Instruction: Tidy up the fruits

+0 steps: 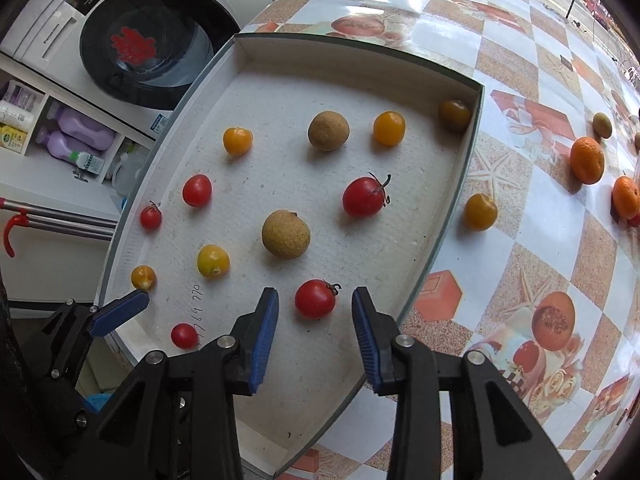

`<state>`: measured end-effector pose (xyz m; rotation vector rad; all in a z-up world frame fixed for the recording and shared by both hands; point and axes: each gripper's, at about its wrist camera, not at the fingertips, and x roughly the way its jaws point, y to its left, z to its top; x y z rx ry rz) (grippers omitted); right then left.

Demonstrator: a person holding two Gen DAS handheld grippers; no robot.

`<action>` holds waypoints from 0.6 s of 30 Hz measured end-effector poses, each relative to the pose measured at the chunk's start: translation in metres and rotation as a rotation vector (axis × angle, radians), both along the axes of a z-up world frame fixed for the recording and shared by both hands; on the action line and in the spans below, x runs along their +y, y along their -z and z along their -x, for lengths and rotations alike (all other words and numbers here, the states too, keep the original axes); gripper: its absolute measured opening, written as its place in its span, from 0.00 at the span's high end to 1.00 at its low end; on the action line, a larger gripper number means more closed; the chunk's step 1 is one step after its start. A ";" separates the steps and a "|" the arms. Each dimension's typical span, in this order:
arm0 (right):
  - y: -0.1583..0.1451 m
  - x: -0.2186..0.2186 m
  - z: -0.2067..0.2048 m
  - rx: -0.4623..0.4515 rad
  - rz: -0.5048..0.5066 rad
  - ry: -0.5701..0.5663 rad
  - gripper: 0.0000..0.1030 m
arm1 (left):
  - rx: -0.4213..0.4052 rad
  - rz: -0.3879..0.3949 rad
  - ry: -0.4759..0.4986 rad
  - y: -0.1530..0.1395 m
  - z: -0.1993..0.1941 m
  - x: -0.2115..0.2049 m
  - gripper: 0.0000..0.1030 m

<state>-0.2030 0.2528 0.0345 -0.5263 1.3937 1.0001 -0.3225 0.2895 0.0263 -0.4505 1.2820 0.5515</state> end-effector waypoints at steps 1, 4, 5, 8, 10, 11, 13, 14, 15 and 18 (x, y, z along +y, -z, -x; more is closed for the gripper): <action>-0.005 -0.001 0.000 -0.014 -0.006 0.002 0.44 | 0.001 0.011 -0.002 0.000 0.000 0.001 0.25; -0.016 -0.006 0.000 -0.030 -0.003 0.015 0.34 | 0.021 0.024 -0.009 0.000 0.000 0.004 0.25; -0.019 -0.009 -0.001 -0.030 0.006 0.028 0.31 | 0.030 0.023 -0.011 0.000 -0.001 0.004 0.25; -0.024 -0.019 -0.005 -0.021 0.024 0.073 0.20 | 0.063 0.012 -0.006 -0.002 -0.002 0.003 0.07; -0.025 -0.027 -0.006 -0.008 0.038 0.096 0.18 | 0.065 -0.017 0.006 -0.008 -0.002 0.001 0.01; -0.026 -0.029 -0.005 -0.003 0.043 0.106 0.16 | 0.064 -0.024 0.016 -0.011 -0.002 0.000 0.01; -0.026 -0.034 -0.003 0.002 0.055 0.122 0.03 | 0.063 -0.036 0.031 -0.016 -0.003 -0.002 0.01; -0.028 -0.036 -0.003 0.005 0.058 0.129 0.00 | 0.065 -0.040 0.038 -0.019 -0.003 -0.003 0.01; -0.029 -0.039 -0.001 0.008 0.065 0.134 0.00 | 0.067 -0.043 0.044 -0.021 -0.002 -0.003 0.01; -0.034 -0.043 0.002 0.005 0.087 0.145 0.00 | 0.072 -0.040 0.058 -0.027 0.000 -0.003 0.01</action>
